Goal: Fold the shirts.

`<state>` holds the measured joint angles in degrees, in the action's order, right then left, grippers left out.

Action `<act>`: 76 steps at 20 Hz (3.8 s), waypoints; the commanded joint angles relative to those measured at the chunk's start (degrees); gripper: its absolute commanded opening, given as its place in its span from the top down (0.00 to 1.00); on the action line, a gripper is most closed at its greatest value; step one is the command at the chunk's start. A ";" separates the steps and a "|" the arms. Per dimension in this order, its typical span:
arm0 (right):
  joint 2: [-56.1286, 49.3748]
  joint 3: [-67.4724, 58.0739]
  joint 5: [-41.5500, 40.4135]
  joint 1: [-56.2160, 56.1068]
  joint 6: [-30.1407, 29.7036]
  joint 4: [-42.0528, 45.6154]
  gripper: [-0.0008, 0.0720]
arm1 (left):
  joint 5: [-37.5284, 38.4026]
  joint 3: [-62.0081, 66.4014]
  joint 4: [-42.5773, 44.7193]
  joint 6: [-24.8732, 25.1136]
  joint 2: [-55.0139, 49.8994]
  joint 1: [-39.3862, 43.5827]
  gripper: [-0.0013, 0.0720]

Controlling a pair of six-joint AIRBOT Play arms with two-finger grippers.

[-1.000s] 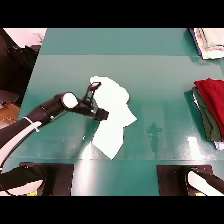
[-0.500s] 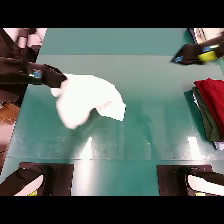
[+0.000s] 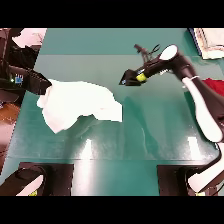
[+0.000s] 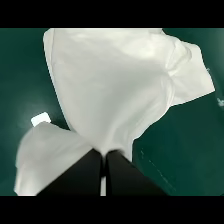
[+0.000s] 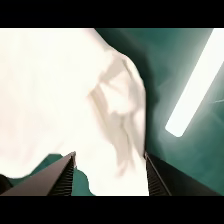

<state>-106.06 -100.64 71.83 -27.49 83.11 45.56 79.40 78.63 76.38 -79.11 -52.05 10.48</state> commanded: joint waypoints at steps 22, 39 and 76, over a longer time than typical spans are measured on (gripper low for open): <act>-4.81 -0.13 -24.61 -5.97 -4.74 -9.55 0.97 | 2.43 0.17 0.59 -0.20 0.22 -0.11 0.95; 53.90 -0.15 -19.26 19.52 -6.56 11.72 0.97 | -3.61 34.03 -35.39 -0.42 0.63 -0.11 0.95; 1.38 -14.75 4.66 15.06 -5.09 6.45 0.41 | -10.64 -1.73 -4.50 3.21 -23.02 -16.06 0.21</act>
<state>-106.83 -115.24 64.71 -15.18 79.72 53.89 56.42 73.12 71.42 -77.56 -75.99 1.15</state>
